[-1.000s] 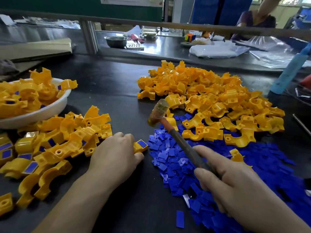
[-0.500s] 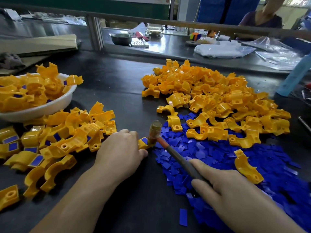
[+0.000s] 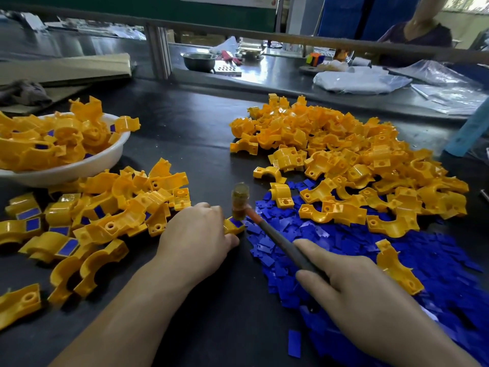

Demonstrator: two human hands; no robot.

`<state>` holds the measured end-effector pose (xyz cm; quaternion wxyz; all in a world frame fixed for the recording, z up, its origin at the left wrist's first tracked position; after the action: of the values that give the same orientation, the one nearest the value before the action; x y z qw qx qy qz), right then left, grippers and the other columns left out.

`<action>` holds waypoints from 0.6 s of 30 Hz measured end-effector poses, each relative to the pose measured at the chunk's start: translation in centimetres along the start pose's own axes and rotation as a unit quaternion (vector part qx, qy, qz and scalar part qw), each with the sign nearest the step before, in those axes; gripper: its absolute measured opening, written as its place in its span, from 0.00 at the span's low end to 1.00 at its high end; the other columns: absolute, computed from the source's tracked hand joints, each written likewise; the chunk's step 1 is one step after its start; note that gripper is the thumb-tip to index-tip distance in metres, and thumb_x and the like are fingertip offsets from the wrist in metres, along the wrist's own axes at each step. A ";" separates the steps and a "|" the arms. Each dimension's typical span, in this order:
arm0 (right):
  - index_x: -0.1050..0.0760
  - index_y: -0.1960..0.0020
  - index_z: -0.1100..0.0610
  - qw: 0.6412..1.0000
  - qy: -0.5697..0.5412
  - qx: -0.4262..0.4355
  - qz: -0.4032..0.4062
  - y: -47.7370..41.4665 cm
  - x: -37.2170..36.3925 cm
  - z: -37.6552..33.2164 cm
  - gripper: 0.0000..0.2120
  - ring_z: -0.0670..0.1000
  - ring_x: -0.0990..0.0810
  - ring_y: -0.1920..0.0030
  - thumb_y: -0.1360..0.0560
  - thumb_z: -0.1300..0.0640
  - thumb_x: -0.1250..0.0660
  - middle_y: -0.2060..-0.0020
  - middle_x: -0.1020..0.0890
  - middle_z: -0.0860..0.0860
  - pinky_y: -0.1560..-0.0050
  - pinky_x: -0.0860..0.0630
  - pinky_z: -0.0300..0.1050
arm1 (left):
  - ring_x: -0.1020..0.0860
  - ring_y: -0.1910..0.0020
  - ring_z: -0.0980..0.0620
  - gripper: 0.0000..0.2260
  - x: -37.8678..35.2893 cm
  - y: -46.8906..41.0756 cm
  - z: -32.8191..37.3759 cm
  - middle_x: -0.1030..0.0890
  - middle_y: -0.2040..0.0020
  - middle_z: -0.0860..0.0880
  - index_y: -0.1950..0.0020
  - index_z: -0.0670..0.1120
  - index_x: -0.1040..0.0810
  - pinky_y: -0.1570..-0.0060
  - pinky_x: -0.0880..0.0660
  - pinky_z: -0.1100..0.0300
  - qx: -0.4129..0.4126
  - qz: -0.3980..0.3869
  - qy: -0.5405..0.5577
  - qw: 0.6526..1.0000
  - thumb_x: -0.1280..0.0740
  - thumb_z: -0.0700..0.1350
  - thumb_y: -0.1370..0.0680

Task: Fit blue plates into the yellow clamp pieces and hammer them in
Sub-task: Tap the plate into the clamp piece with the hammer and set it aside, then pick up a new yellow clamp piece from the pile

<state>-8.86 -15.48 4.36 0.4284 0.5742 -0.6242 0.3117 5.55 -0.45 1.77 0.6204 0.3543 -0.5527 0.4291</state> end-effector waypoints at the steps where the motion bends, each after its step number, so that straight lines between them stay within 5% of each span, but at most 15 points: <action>1: 0.45 0.30 0.32 1.000 -0.016 0.003 0.012 0.2 0.2 0.2 0.22 0.39 0.24 0.62 0.22 0.41 0.44 0.63 0.22 0.44 0.64 0.27 0.36 | 0.24 0.52 0.54 0.21 0.0 0.0 0.0 0.25 0.50 0.54 0.38 0.52 0.24 0.57 0.24 0.60 -0.002 0.000 -0.001 1.000 0.33 0.64 0.25; 4: 0.42 0.43 0.22 0.996 -0.071 -0.007 0.059 0.5 1.1 0.9 0.17 0.37 0.23 0.64 0.24 0.43 0.42 0.59 0.23 0.32 0.67 0.26 0.33 | 0.25 0.52 0.54 0.22 0.1 0.0 0.0 0.25 0.50 0.54 0.37 0.52 0.24 0.59 0.27 0.61 -0.007 -0.001 0.002 1.000 0.33 0.64 0.25; 6: 0.43 0.48 0.20 0.992 -0.059 -0.027 0.112 0.6 2.1 2.3 0.18 0.40 0.23 0.66 0.25 0.43 0.41 0.63 0.22 0.37 0.74 0.26 0.36 | 0.25 0.51 0.54 0.22 0.0 0.1 0.0 0.25 0.48 0.54 0.36 0.53 0.25 0.59 0.25 0.61 -0.005 -0.004 0.007 1.000 0.34 0.64 0.25; 8: 0.39 0.42 0.25 0.984 -0.024 -0.060 0.169 0.9 3.1 4.0 0.17 0.44 0.23 0.69 0.25 0.44 0.40 0.71 0.23 0.49 0.78 0.29 0.39 | 0.24 0.50 0.54 0.22 0.1 0.1 0.0 0.23 0.47 0.53 0.36 0.53 0.25 0.56 0.23 0.60 -0.005 -0.001 0.002 1.000 0.34 0.64 0.24; 11: 0.36 0.31 0.40 0.966 0.033 -0.127 0.221 1.3 4.2 6.9 0.21 0.46 0.26 0.71 0.24 0.46 0.39 0.69 0.25 0.45 0.74 0.31 0.42 | 0.24 0.52 0.55 0.21 0.4 0.2 -0.1 0.23 0.48 0.54 0.37 0.53 0.25 0.55 0.22 0.59 0.004 0.005 0.018 1.000 0.34 0.63 0.24; 14: 0.35 0.34 0.41 0.951 0.058 -0.167 0.252 1.7 5.2 8.7 0.18 0.46 0.26 0.68 0.23 0.46 0.41 0.67 0.25 0.43 0.70 0.27 0.47 | 0.23 0.56 0.56 0.15 0.9 -0.1 -1.0 0.22 0.53 0.54 0.44 0.54 0.26 0.58 0.23 0.56 0.053 -0.003 0.179 0.982 0.33 0.61 0.24; 16: 0.36 0.37 0.42 0.940 0.071 -0.179 0.282 2.0 5.9 9.5 0.17 0.48 0.27 0.67 0.24 0.45 0.42 0.66 0.25 0.43 0.68 0.24 0.50 | 0.21 0.59 0.55 0.14 1.7 -0.1 -1.9 0.19 0.56 0.52 0.47 0.52 0.24 0.65 0.25 0.58 0.101 0.031 0.401 0.910 0.34 0.61 0.23; 18: 0.38 0.36 0.42 0.928 0.088 -0.198 0.302 2.3 6.4 10.4 0.17 0.50 0.26 0.67 0.25 0.45 0.41 0.65 0.26 0.44 0.67 0.23 0.51 | 0.18 0.63 0.55 0.16 1.9 -0.2 -2.8 0.15 0.58 0.50 0.48 0.48 0.21 0.70 0.23 0.61 0.134 0.044 0.654 0.743 0.35 0.61 0.22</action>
<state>-12.75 -27.19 5.79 0.4724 0.2319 -0.7769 0.3456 6.83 2.33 3.30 0.7563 0.0417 0.0372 0.6518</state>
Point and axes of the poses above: each hand's wrist, its own y-axis away from the middle knuckle, its own x-axis out of the back of the hand, z = x × y, the point moved 7 cm from there along -y, towards the middle knuckle
